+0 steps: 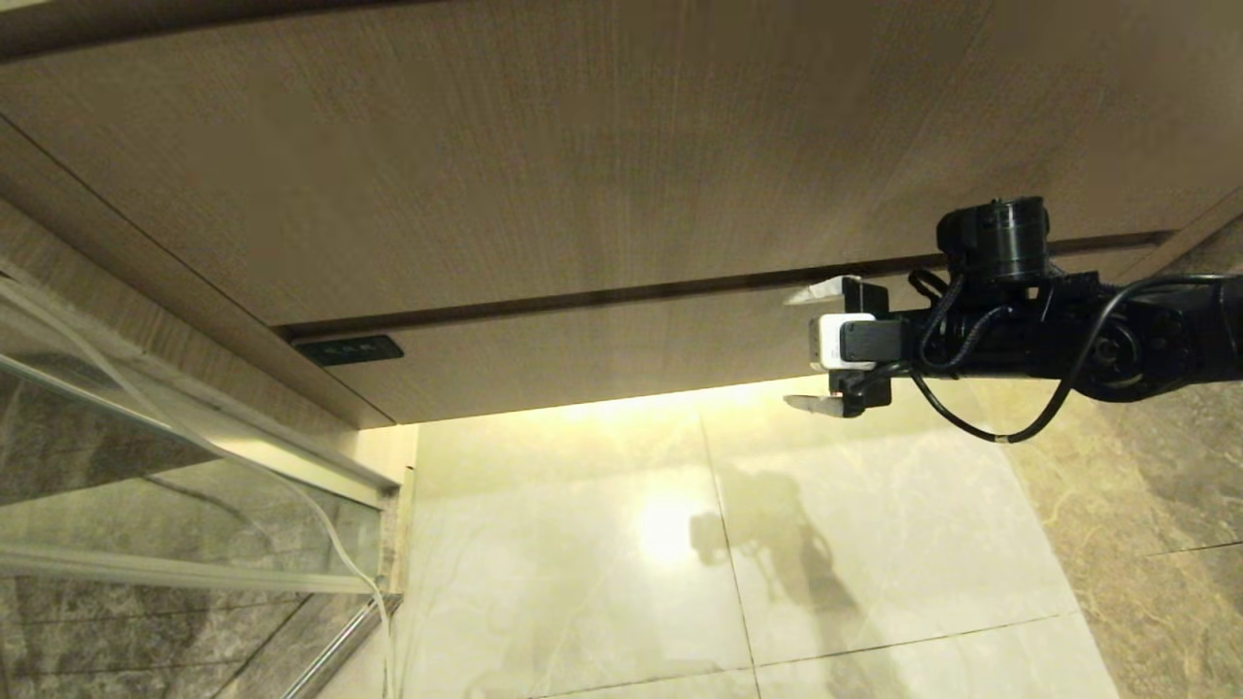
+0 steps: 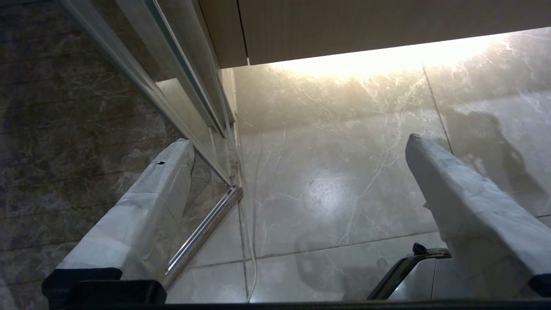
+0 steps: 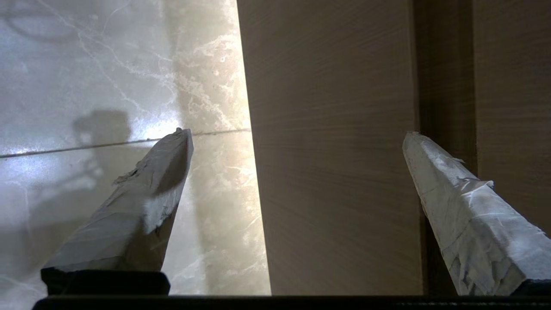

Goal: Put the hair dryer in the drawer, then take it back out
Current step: Pull open the drawer

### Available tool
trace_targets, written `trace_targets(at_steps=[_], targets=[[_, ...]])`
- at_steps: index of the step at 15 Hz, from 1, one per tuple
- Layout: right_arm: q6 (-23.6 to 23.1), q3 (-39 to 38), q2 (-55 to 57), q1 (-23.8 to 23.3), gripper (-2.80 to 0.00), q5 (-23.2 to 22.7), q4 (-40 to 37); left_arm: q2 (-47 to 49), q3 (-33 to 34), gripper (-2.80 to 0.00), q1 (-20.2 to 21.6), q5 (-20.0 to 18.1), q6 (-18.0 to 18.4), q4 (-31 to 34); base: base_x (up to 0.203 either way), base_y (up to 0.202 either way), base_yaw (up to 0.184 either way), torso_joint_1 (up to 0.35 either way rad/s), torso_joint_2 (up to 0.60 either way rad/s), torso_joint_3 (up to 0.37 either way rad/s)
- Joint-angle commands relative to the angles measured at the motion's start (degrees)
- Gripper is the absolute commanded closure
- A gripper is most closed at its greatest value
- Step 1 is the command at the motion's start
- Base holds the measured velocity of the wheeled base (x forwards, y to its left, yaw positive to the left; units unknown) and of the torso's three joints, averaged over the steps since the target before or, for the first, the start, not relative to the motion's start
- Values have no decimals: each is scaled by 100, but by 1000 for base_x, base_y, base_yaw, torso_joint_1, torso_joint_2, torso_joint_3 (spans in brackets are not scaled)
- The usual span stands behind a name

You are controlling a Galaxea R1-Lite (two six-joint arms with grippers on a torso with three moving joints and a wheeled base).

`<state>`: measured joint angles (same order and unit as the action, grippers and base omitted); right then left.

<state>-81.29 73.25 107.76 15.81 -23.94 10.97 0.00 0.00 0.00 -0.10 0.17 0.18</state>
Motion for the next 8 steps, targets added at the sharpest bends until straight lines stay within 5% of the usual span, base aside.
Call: trace_targets(at_steps=[1,8], targets=[[-45,5,26,1,-280,-14,10,0,0,-280,0,1,1,-1,0,0,0,0,0,0],[-291,49,61,-122,-280,355,221,0,0,-280,0,1,1,-1,0,0,0,0,0,0]])
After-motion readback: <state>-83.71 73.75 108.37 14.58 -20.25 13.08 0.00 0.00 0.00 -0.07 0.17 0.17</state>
